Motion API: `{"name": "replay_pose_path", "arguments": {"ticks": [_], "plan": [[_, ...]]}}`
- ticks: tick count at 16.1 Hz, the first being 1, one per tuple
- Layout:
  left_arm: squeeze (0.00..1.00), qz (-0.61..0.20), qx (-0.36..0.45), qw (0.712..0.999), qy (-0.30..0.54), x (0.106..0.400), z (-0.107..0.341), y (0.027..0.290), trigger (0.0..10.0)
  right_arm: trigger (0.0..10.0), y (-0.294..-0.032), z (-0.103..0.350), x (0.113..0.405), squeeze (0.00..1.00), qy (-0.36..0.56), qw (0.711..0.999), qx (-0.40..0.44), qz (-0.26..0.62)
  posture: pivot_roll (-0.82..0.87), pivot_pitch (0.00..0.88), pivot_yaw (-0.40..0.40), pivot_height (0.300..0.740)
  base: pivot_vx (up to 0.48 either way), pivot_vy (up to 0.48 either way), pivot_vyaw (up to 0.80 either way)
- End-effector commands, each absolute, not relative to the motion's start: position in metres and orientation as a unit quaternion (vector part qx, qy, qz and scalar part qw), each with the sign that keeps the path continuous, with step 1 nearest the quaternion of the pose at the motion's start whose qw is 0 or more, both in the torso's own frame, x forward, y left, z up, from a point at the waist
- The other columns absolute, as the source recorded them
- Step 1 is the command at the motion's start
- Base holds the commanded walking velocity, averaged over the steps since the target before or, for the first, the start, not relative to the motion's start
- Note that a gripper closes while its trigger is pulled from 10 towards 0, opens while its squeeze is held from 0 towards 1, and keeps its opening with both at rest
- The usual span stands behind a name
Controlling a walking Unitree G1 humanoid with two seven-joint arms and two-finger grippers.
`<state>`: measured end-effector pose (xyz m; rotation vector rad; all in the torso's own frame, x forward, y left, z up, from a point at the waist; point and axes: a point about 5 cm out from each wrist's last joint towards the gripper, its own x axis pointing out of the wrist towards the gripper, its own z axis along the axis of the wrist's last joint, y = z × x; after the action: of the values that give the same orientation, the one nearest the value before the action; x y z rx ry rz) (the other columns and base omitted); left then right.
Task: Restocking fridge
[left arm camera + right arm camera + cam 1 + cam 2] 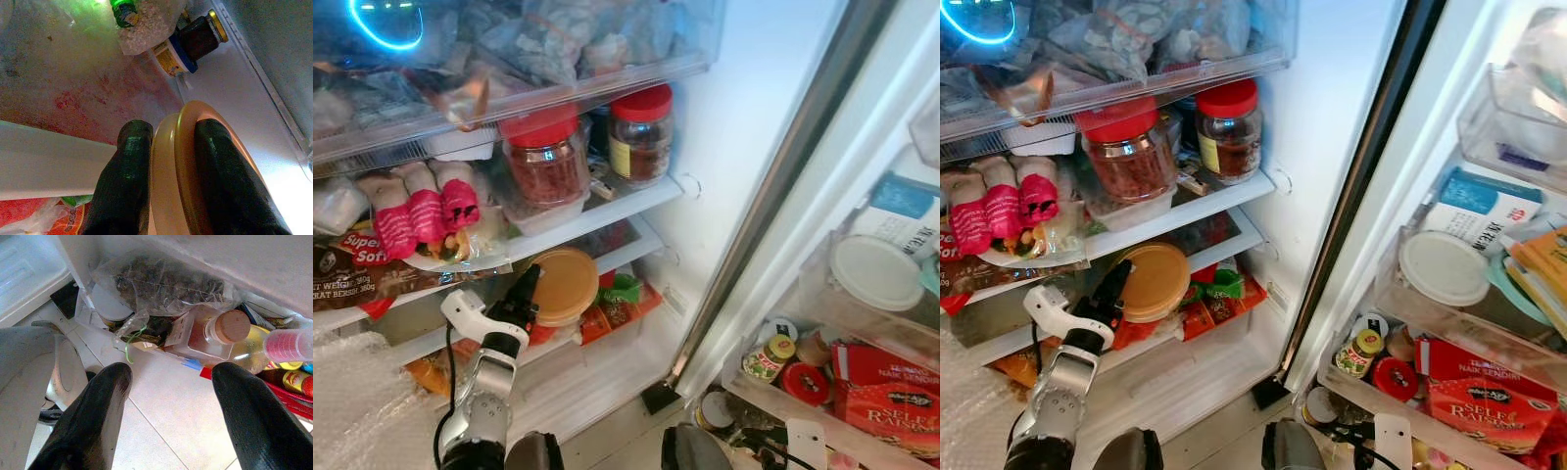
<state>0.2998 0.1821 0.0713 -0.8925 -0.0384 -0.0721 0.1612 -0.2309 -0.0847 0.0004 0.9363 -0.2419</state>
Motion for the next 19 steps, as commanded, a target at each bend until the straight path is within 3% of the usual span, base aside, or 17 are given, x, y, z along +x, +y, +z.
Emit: {"name": "replay_pose_path", "arguments": {"ticks": [1, 12, 19], "plan": [[0.0, -0.036, -0.432, 0.901, -0.02, 0.302, 0.071, 0.18, 10.0, 10.0, -0.233, -0.085, 0.159, 0.0, 0.449, 0.885, 0.002, -0.121, -0.17, 0.086, -0.054, 0.645, 0.0, 0.0, 0.0], [0.0, 0.019, -0.401, 0.913, -0.07, 0.325, 0.083, 0.189, 10.0, 10.0, -0.233, -0.085, 0.159, 0.0, 0.448, 0.886, 0.002, -0.123, -0.19, 0.097, -0.055, 0.645, 0.0, 0.0, 0.0], [0.0, 0.061, -0.383, 0.92, -0.057, 0.335, 0.081, 0.191, 10.0, 10.0, -0.232, -0.085, 0.159, 0.0, 0.448, 0.885, 0.003, -0.125, -0.19, 0.1, -0.054, 0.645, 0.0, 0.0, 0.0]]}}
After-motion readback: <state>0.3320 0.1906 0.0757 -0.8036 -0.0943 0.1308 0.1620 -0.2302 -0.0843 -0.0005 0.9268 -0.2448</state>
